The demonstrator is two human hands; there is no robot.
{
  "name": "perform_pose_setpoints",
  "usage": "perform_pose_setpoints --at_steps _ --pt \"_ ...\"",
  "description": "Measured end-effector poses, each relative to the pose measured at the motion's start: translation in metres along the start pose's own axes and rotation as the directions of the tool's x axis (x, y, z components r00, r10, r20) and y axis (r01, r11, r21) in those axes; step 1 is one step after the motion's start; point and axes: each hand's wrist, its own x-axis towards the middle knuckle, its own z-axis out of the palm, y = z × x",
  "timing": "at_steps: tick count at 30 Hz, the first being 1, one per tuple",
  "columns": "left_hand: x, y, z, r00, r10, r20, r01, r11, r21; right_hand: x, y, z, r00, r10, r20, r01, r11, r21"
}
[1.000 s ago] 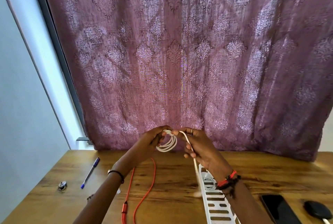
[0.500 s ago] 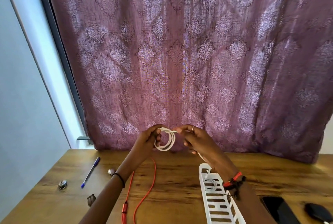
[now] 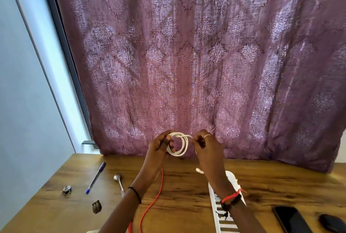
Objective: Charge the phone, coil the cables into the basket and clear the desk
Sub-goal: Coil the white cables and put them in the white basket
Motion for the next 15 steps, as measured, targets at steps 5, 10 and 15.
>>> perform_pose_setpoints --at_steps 5,10,15 --pt "-0.01 -0.008 0.007 0.997 0.004 -0.08 -0.006 0.999 -0.034 -0.018 -0.005 0.014 0.993 0.118 -0.027 -0.114 0.986 0.124" --pt "-0.021 -0.021 0.015 0.994 -0.088 -0.064 0.079 0.988 -0.135 -0.025 -0.001 0.023 0.963 0.257 0.083 -0.261 0.964 0.044" --pt "-0.034 -0.032 0.018 0.989 -0.145 -0.01 0.14 0.97 -0.2 -0.031 0.004 0.021 0.915 0.362 0.179 -0.343 0.93 -0.131"
